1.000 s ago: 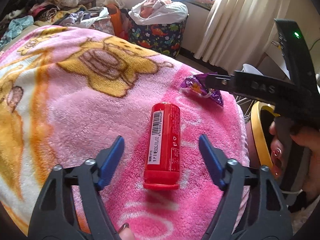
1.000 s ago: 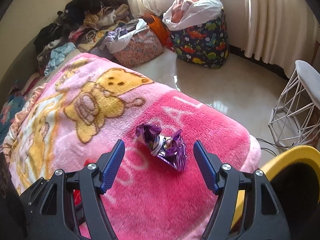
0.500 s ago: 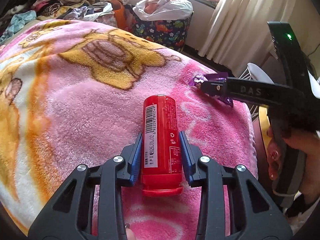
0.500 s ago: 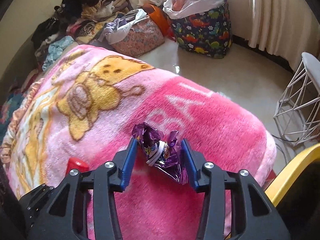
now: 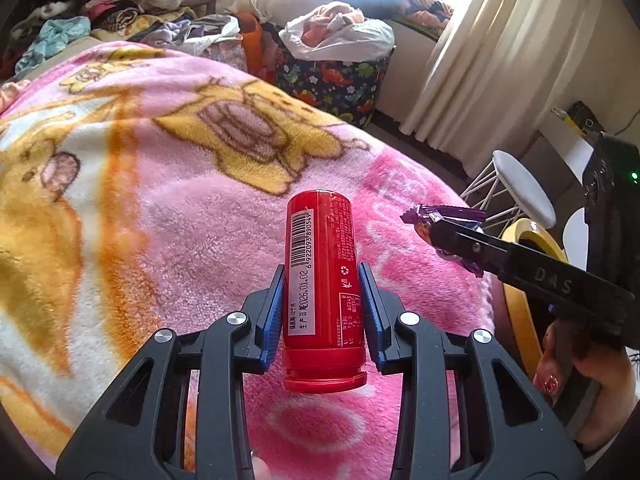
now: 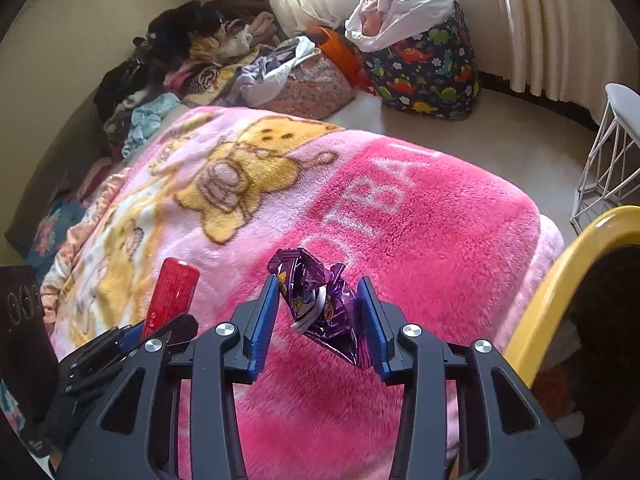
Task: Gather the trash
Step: 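Carry the red tube and purple candy over the yellow bin with both tools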
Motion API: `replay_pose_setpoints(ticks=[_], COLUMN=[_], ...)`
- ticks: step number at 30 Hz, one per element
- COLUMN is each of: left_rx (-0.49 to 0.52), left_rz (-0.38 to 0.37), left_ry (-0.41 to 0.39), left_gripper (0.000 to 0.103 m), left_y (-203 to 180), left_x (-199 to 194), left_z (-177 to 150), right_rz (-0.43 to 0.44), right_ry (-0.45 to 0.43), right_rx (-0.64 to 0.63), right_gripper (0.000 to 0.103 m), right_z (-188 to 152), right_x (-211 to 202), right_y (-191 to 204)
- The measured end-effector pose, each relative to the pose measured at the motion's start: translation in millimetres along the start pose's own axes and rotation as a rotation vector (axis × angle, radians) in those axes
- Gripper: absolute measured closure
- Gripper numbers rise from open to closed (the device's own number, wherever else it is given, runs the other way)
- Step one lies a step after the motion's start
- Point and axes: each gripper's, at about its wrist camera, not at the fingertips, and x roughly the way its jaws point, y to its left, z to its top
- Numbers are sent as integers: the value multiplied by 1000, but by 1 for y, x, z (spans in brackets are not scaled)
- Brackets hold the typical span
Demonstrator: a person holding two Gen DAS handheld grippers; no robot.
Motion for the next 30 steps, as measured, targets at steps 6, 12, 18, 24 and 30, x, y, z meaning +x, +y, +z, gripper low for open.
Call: replay_pose_setpoints(ticks=[6, 12, 18, 24, 30], left_rx=[20, 50, 80, 121, 155], left_rz=[-19, -40, -69, -87, -103], left_ry=[-28, -49, -61, -68, -64], left_gripper=[75, 75, 75, 75, 75], left_y=[-14, -32, -53, -76, -95], left_x=[-13, -21, -26, -29, -29], left_z=[4, 7, 7, 5, 1], right_rz=[5, -9, -29, -48, -70], right_ry=[-43, -80, -111, -143, -169], right_rx=[4, 26, 67, 116, 152], right_gripper=[64, 64, 64, 64, 64], right_z=[-3, -9, -16, -26, -35], right_x=[-29, -54, -77, -100, -117], right_y=[2, -9, -28, -49, -66])
